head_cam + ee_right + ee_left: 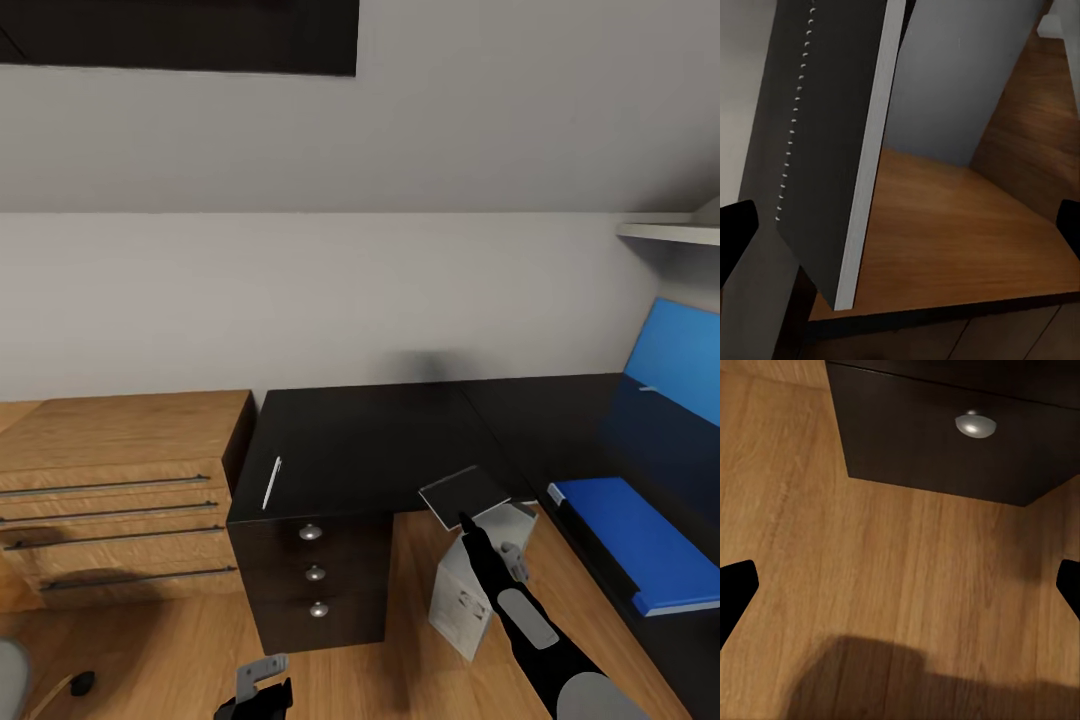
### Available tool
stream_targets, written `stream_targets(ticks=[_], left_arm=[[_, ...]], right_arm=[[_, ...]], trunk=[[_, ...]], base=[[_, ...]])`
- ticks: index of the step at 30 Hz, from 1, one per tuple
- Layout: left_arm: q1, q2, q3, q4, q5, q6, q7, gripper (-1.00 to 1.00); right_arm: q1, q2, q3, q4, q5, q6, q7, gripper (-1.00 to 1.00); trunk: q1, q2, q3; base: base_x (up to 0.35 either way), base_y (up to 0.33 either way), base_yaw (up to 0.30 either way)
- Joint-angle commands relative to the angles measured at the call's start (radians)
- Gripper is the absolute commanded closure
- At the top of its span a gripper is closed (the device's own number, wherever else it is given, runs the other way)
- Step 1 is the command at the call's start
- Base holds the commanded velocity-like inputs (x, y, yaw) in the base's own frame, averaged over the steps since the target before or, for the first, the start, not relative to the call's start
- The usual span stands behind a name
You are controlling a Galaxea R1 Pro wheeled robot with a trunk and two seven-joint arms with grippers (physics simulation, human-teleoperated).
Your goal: In the bedroom, organize the workspace by keeping the computer under the desk, ensuring the monitor is on the desk, placing the keyboard on the desk next to the monitor, placing the mouse on the desk next to the keyboard, moving the folder from the swivel chair onto the desk next to the mouse, stacking the notebook on top of the folder with the pen on top of the notebook, and positioning the swivel chair next to the desk.
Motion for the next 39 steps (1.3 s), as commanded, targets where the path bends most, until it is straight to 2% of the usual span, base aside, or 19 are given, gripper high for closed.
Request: stream_targets(ticks=[1,9,30,31,39], left_arm=[[-0.001,0.002,-0.008,-0.001,0.011,-0.006,0.006,-1.00],[-0.001,0.004,-0.008,0.002,0.012,-0.006,0.006,-1.00],[-0.001,0.002,-0.008,0.002,0.010,-0.007,0.008,-1.00],[-0.001,0.002,-0.008,0.002,0.010,-0.007,0.008,-1.00],[-0.001,0.002,-0.008,0.002,0.010,-0.007,0.009,-1.00]], right_arm=[[-0.001,-0.001,0.008,0.001,-0.011,-0.007,0.003,-1.00],[-0.001,-0.001,0.008,0.001,-0.011,-0.007,0.004,-1.00],[-0.001,-0.001,0.008,0.001,-0.011,-0.007,0.003,-1.00],[-0.001,-0.001,0.008,0.001,-0.011,-0.007,0.003,1.00],[-0.001,-0.001,0.008,0.001,-0.010,-0.007,0.005,1.00]], trunk=[[0.000,-0.001,-0.001],[0.000,-0.001,-0.001],[0.000,-0.001,-0.001],[0.000,-0.001,-0.001],[0.000,-0.001,-0.001]], base=[[0.052,0.000,0.000],[0.158,0.000,0.000],[0.041,0.000,0.000],[0.001,0.000,0.000],[0.000,0.000,0.000]])
